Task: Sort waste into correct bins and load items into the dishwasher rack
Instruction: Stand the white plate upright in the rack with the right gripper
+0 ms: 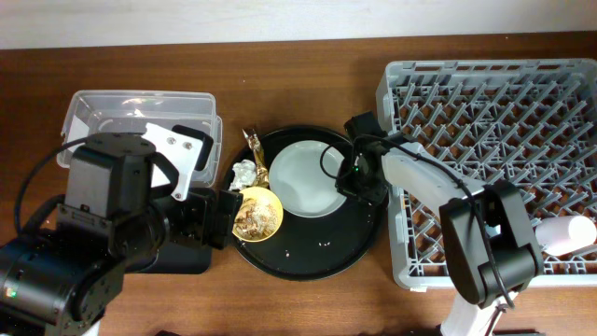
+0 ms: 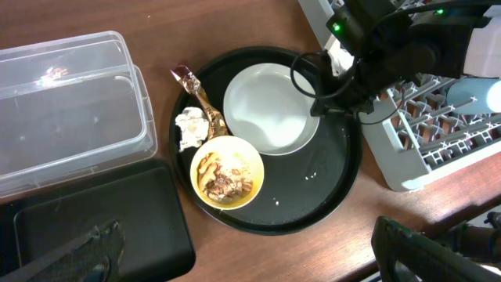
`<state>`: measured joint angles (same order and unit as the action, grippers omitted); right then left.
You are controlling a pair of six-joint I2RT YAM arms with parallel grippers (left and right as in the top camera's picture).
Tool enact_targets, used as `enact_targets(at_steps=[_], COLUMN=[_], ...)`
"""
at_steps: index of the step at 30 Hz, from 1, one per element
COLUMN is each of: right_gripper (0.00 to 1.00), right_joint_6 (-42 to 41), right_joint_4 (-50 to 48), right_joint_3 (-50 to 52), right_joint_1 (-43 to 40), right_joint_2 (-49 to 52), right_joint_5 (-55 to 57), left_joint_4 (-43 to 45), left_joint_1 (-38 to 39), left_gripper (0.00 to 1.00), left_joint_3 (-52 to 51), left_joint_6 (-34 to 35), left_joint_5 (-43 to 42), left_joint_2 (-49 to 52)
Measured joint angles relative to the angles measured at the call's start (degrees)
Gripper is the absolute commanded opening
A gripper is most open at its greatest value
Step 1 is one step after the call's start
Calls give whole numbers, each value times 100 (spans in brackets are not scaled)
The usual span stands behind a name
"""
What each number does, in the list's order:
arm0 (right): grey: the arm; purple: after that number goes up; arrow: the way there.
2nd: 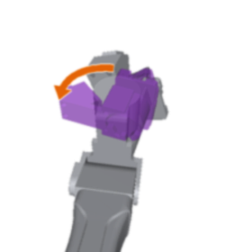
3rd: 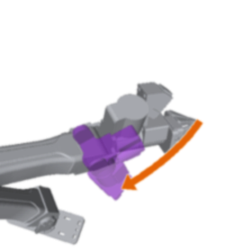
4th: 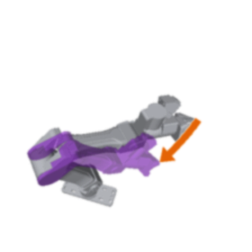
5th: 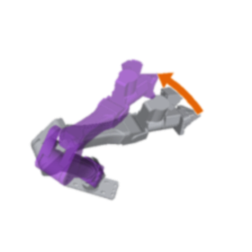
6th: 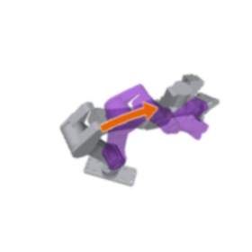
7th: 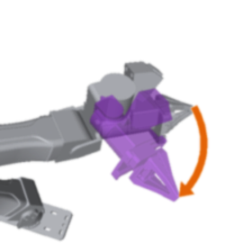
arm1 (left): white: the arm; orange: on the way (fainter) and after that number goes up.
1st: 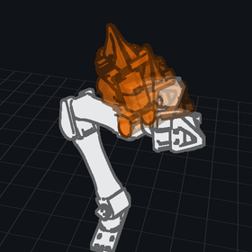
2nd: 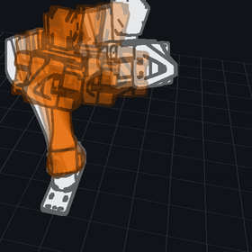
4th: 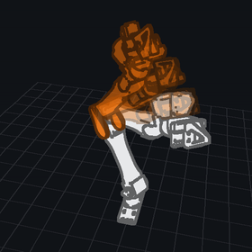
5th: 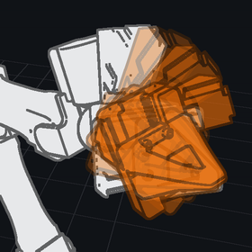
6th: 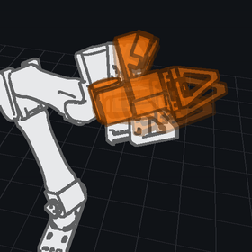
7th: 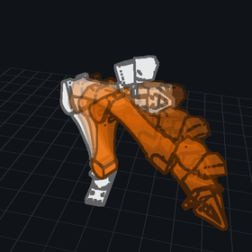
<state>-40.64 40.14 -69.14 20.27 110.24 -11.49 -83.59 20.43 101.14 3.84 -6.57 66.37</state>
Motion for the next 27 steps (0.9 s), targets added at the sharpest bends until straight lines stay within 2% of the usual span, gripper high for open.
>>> enact_targets(at_steps=[4, 9, 10, 12, 14, 17, 20, 24, 27], right_gripper=[4, 4, 4, 4, 4, 4, 4, 4, 4], right_joint_6=[389, 1545, 1703, 2140, 2811, 4072, 5007, 5292, 5628], right_joint_4=[179, 647, 833, 951, 640, -48, -739, -826, -1652], right_joint_3=[0, -85, -87, -92, -92, -92, -109, -114, -127], right_joint_1=[-317, -621, -723, -1176, -1729, -2435, -2481, -2463, -2420], right_joint_2=[-173, -3434, -3969, -4452, -4336, -3556, -2664, -2347, -2319], right_joint_5=[-140, 485, 907, 2706, 3840, 4494, 4975, 5202, 5869], left_joint_4=[-2, -17, -13, -15, -24, -11, -20, -17, -20], left_joint_1=[0, 0, 0, 0, 0, 4, 2, 2, 2], left_gripper=[100, 100, 100, 100, 100, 100, 100, 100, 100], left_joint_3=[0, 2, 2, 2, 0, 0, 0, 0, 0], left_joint_6=[0, 0, 0, 0, 0, 0, 0, 2, 0], left_joint_5=[0, 0, 0, 0, 0, 0, 0, 0, 0], left_joint_2=[0, 0, 0, 0, 0, 0, 7, 7, 7])
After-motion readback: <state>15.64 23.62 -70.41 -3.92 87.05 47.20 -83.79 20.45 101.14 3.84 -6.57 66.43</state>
